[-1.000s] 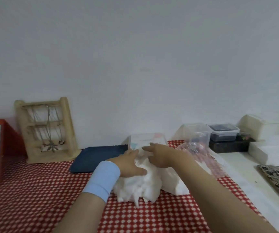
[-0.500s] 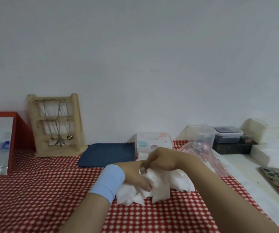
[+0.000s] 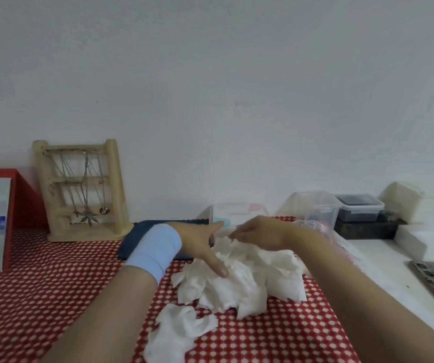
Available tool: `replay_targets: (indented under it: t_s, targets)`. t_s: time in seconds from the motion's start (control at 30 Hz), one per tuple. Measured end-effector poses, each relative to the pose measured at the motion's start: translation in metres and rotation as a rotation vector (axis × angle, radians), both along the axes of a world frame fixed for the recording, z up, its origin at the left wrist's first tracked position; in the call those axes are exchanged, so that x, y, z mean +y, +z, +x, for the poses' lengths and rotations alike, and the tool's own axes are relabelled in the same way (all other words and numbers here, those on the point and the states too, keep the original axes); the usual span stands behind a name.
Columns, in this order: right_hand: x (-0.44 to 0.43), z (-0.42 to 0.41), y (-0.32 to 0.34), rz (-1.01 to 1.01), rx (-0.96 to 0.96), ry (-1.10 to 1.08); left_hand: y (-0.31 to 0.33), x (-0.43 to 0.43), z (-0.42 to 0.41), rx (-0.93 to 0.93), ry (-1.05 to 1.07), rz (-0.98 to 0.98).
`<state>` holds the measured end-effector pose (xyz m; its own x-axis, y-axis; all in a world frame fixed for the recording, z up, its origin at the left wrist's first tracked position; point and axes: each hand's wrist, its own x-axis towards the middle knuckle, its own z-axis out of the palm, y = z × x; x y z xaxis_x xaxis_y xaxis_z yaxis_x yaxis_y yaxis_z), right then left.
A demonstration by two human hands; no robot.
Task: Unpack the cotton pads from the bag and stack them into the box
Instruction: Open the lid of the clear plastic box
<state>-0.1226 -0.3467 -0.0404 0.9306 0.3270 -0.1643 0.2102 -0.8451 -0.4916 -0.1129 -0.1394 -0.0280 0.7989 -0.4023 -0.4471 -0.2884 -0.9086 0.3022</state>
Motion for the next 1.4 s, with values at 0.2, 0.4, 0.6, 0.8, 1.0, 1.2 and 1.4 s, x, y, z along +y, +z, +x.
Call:
replay_targets:
  t_s: [0.2, 0.4, 0.6, 0.8, 1.0, 1.2, 1.4]
  targets:
    - [-0.016, 0.046, 0.013, -0.095, -0.313, -0.1, 0.015, -0.006, 0.046, -0.1, 0.133, -0.241]
    - [-0.011, 0.085, -0.014, -0.378, -0.253, -0.046, -0.005, -0.021, 0.084, -0.243, 0.143, -0.114]
    - [-0.004, 0.099, -0.019, -0.558, -0.507, 0.045, -0.027, -0.028, 0.104, -0.331, 0.089, -0.034]
    - [0.004, 0.098, -0.017, -0.668, -0.517, 0.137, -0.038, -0.029, 0.11, -0.462, 0.053, -0.005]
    - [0.007, 0.095, -0.017, -0.703, -0.503, 0.187, -0.043, -0.033, 0.108, -0.509, 0.036, 0.013]
    - [0.013, 0.094, -0.015, -0.739, -0.472, 0.228, -0.037, -0.033, 0.11, -0.481, 0.053, -0.003]
    - [0.001, 0.1, 0.001, -0.67, -0.562, 0.166, -0.037, -0.032, 0.111, -0.469, 0.052, -0.085]
